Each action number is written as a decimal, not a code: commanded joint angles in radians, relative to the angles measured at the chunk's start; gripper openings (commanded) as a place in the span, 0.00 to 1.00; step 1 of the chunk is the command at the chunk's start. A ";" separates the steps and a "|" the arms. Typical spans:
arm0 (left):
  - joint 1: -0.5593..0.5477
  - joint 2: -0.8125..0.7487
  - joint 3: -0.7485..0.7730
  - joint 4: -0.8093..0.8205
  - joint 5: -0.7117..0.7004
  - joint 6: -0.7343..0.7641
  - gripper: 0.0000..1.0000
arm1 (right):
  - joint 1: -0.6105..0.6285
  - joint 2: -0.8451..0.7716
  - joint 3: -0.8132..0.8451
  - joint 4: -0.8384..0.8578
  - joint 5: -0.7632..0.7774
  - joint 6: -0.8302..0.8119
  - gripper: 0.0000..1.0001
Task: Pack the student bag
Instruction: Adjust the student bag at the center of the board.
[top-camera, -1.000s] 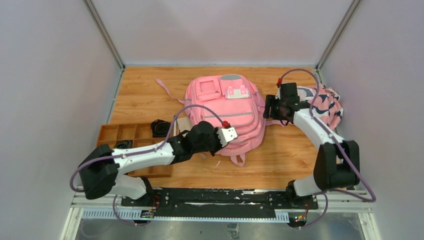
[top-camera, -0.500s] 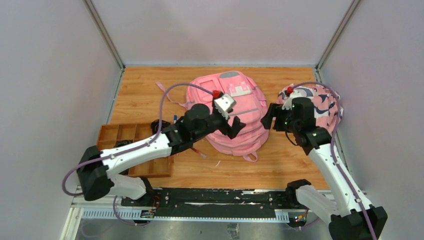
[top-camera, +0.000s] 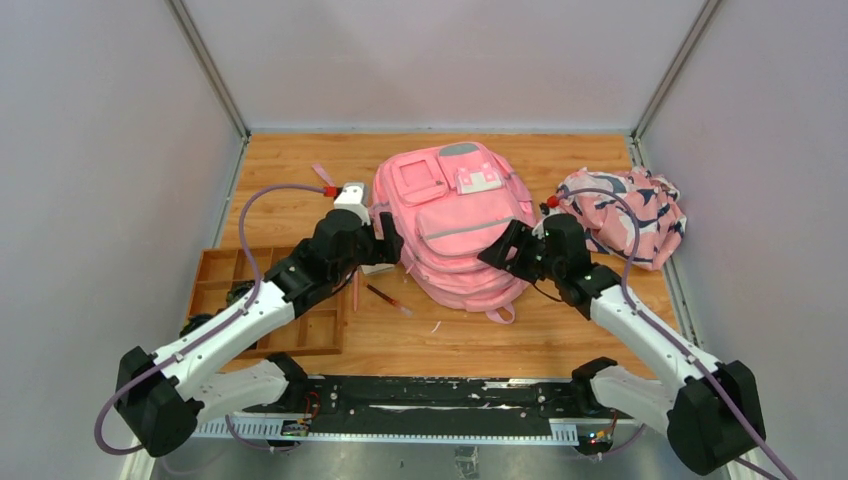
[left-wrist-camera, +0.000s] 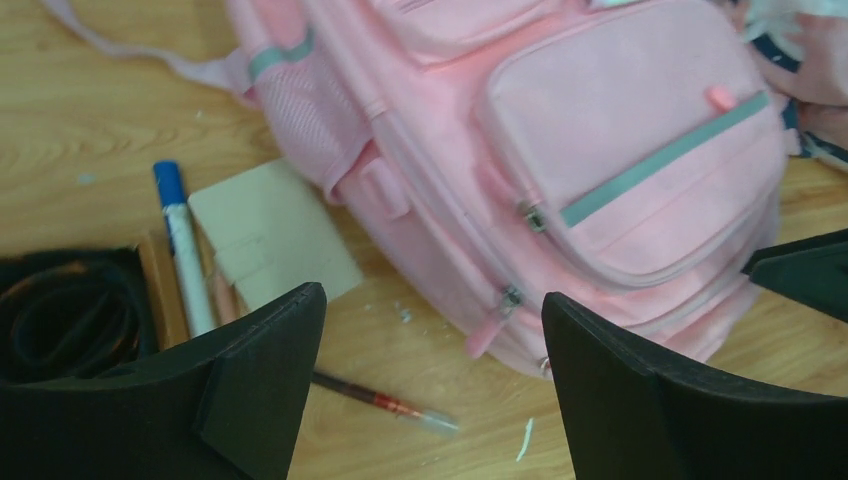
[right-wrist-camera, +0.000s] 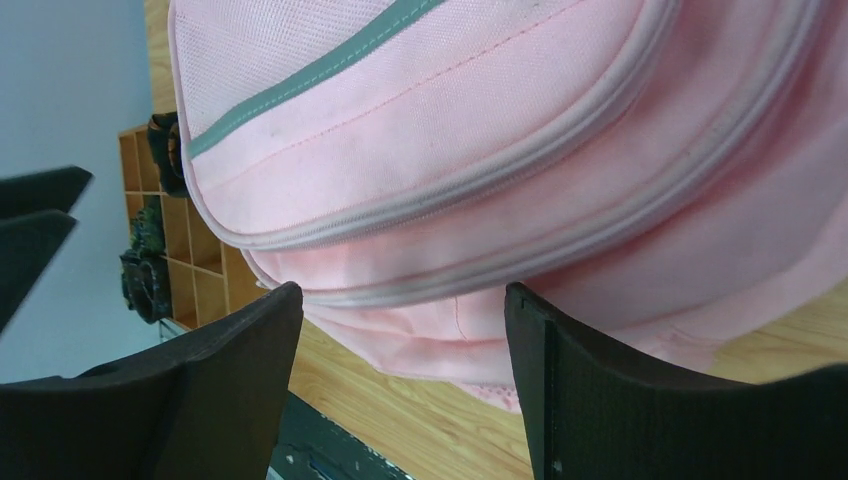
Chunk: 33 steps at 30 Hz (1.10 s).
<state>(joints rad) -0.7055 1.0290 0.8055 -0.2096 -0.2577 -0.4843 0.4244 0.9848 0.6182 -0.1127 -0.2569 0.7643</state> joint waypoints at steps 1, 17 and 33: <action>0.031 -0.035 -0.042 -0.094 -0.075 -0.119 0.87 | 0.013 0.072 0.000 0.146 -0.050 0.110 0.78; 0.038 -0.042 -0.111 -0.060 -0.063 -0.110 0.87 | 0.012 0.095 0.003 0.402 -0.045 0.179 0.78; 0.038 0.082 -0.131 0.152 0.104 0.062 0.78 | 0.011 0.241 0.068 0.445 -0.022 0.244 0.57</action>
<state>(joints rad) -0.6754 1.0618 0.6823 -0.1596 -0.1352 -0.5087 0.4255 1.2186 0.6815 0.2535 -0.3180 0.9573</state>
